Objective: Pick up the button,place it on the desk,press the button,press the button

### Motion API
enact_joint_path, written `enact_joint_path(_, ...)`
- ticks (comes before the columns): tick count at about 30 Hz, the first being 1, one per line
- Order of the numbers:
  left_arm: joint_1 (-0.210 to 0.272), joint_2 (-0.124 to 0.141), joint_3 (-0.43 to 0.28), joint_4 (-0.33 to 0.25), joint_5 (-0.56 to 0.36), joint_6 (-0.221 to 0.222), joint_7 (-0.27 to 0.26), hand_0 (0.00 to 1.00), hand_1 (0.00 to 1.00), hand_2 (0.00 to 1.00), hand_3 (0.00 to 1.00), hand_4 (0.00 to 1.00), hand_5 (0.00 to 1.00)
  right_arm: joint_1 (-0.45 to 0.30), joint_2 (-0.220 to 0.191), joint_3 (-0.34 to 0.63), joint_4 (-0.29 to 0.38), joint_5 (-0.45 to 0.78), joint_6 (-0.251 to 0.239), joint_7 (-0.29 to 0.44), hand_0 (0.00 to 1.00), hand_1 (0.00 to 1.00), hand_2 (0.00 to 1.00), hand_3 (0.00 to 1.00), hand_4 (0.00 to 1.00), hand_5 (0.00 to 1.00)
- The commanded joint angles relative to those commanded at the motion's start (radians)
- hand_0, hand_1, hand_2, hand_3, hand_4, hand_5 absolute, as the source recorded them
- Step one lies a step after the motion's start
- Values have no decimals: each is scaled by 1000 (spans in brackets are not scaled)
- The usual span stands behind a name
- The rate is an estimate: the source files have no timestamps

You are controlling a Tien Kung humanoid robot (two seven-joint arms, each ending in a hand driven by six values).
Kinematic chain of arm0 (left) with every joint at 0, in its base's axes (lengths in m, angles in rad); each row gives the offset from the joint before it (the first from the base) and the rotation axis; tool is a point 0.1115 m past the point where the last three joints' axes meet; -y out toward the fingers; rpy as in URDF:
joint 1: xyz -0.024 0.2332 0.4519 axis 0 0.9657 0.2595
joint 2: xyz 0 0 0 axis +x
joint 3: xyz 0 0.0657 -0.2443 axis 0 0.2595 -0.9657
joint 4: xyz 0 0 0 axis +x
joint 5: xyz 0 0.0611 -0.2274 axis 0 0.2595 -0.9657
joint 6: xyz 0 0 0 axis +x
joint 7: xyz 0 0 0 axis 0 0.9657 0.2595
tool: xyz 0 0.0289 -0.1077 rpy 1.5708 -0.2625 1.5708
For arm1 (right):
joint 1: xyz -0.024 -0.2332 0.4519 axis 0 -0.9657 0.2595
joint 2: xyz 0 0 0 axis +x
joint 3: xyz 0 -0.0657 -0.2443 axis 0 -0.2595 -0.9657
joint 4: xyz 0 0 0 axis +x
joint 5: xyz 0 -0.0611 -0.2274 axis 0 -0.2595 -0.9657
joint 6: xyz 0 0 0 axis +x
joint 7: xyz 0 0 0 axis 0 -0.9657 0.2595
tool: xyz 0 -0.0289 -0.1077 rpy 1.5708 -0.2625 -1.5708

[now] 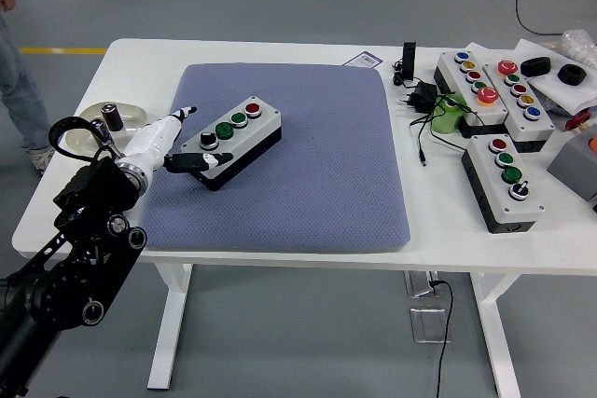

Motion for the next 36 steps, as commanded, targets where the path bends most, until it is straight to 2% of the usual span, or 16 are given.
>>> enact_joint_path(5,-33,-3,39,26,-4,-7,18,996,998,998,998,998,619,0,-1,0,0,-1,1,1,651,569,605,644,258,274)
enact_joint_path(9,-87,-8,82,66,3,-18,48,996,998,998,998,998,619,2,-1,-2,0,1,1,2,651,569,605,644,258,274)
enact_joint_path(10,-100,-8,95,77,5,-19,57,947,992,998,998,998,558,3,-1,-3,0,2,1,2,651,569,605,643,259,274)
enact_joint_path(15,-158,-11,143,122,23,-28,96,947,992,998,998,998,558,6,-1,-9,0,10,1,4,651,569,605,643,259,274)
enact_joint_path(16,-168,-12,153,131,25,-33,103,879,956,992,998,998,420,7,-1,-8,0,8,1,4,651,570,605,643,260,274)
enact_joint_path(21,-216,-15,217,181,53,-72,142,879,956,992,998,998,420,8,-1,-4,0,3,2,3,651,570,605,643,260,274)
enact_joint_path(22,-223,-16,227,192,54,-77,149,819,923,953,998,998,367,9,-1,-4,0,2,2,3,651,569,604,643,260,275)
enact_joint_path(23,-232,-19,238,206,56,-82,157,819,923,953,998,998,367,9,-1,-4,0,2,2,2,651,569,604,643,260,275)
enact_joint_path(27,-255,-30,245,241,55,-83,183,819,923,953,998,998,367,9,-1,-7,0,2,2,1,651,569,604,643,260,275)
enact_joint_path(28,-263,-34,240,250,57,-89,192,673,844,879,998,951,202,9,-2,-7,0,0,3,1,651,569,604,644,260,274)
enact_joint_path(33,-294,-44,237,280,40,-111,221,673,844,879,998,951,202,9,-2,-8,0,-3,3,0,651,569,604,644,260,274)
enact_joint_path(34,-298,-45,239,284,36,-112,225,543,717,767,998,838,98,9,-2,-8,0,-3,3,0,651,569,605,643,260,274)
enact_joint_path(36,-313,-48,246,300,23,-115,233,543,717,767,998,838,98,10,-2,-8,0,-5,4,0,651,569,605,643,260,274)
